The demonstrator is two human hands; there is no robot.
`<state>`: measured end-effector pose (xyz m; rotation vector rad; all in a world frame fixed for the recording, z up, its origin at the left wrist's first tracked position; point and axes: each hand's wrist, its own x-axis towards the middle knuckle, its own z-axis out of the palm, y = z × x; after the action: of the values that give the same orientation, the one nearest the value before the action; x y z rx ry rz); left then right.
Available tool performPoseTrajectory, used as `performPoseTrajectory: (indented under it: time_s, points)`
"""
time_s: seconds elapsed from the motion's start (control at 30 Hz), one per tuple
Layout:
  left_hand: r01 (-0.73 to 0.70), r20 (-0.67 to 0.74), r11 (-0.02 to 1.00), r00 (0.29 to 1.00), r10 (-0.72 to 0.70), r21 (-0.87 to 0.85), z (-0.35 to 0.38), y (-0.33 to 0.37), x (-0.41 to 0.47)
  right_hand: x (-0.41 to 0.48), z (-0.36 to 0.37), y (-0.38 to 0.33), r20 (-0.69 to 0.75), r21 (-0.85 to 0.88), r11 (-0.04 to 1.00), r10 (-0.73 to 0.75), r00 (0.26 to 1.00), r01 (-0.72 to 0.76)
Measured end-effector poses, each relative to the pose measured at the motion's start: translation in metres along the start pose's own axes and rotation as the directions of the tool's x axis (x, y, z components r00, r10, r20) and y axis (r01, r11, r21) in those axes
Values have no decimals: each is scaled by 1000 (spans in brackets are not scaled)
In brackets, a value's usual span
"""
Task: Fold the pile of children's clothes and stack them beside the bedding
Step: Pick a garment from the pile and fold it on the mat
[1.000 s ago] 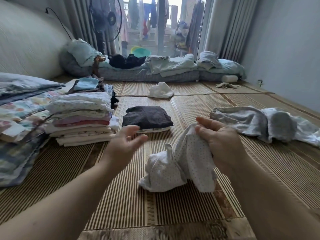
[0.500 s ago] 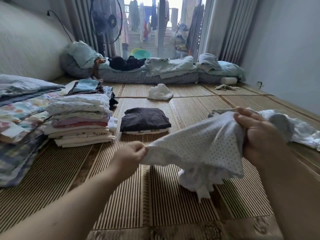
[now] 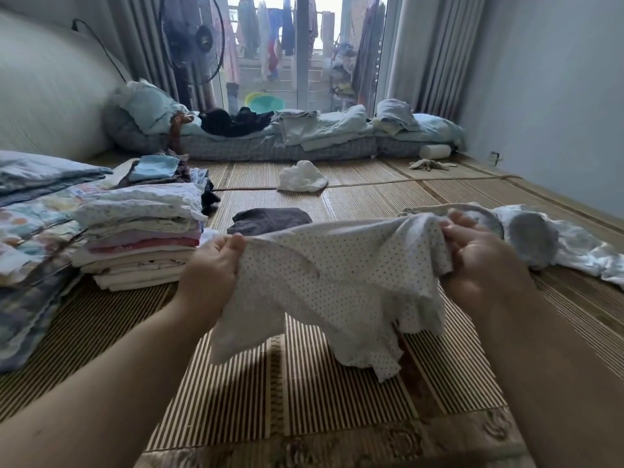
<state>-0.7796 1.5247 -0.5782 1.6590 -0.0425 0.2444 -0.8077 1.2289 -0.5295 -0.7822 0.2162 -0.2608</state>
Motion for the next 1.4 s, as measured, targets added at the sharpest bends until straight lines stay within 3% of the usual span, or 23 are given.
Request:
performPoseTrajectory:
  time_s: [0.13, 0.23, 0.33, 0.4, 0.5, 0.57, 0.67, 0.73, 0.77, 0.87, 0.9, 0.97, 1.07, 1.13, 1.23, 1.33, 1.4]
  points:
    - [-99, 11, 962, 994, 105, -254, -5, 37, 11, -3, 14, -17, 73, 60, 996, -69, 995, 65]
    - [-49, 213, 927, 967, 137, -372, -11, 61, 17, -6, 31, -31, 95, 32, 994, -108, 990, 105]
    - [-8, 340, 938, 931, 134, -347, -24, 83, 18, -4, 52, -54, 107, -49, 989, -134, 985, 140]
    - [-117, 253, 974, 953, 166, -196, -29, 102, 20, 1, 63, -73, 85, -244, 959, -126, 988, 143]
    - [-306, 64, 931, 952, 299, 201, -42, 133, 27, 8, 67, -102, 82, -613, 780, -92, 992, 123]
    - [-378, 82, 802, 919, 386, 463, -48, 151, 32, 11, 67, -114, 62, -682, 719, -128, 990, 136]
    - [-432, 158, 492, 849, 504, 756, -50, 173, 35, 6, 73, -115, 61, -639, 757, -127, 990, 136]
    - [-447, 178, 474, 843, 508, 759, -46, 184, 32, -2, 75, -105, 109, -635, 756, -114, 987, 158]
    - [-453, 193, 483, 847, 496, 750, -43, 187, 31, -9, 75, -96, 146, -701, 689, -110, 983, 181]
    - [-466, 290, 505, 874, 390, 726, -23, 182, 21, -46, 79, -51, 305, -938, 177, 14, 952, 298]
    - [-479, 342, 496, 874, 345, 725, -13, 177, 15, -60, 81, -30, 334, -942, 70, 83, 939, 329]
    - [-514, 445, 470, 858, 258, 718, 5, 165, 3, -85, 81, 17, 342, -938, -10, 155, 927, 348]
    - [-564, 530, 435, 822, 210, 702, 19, 154, -10, -93, 67, 76, 334, -928, -163, 35, 942, 335]
    - [-595, 558, 424, 800, 222, 683, 12, 158, -15, -91, 53, 88, 300, -950, -105, -60, 952, 293]
    - [-602, 558, 388, 796, 233, 698, -17, 167, -15, -75, 39, 75, 323, -944, -100, -109, 940, 313]
    - [-489, 460, 346, 872, 169, 801, -48, 168, -8, -65, 44, 39, 356, -916, 132, -171, 919, 380]
    - [-514, 486, 266, 858, 168, 815, -65, 164, 0, -59, 56, 8, 382, -852, 302, -199, 903, 427]
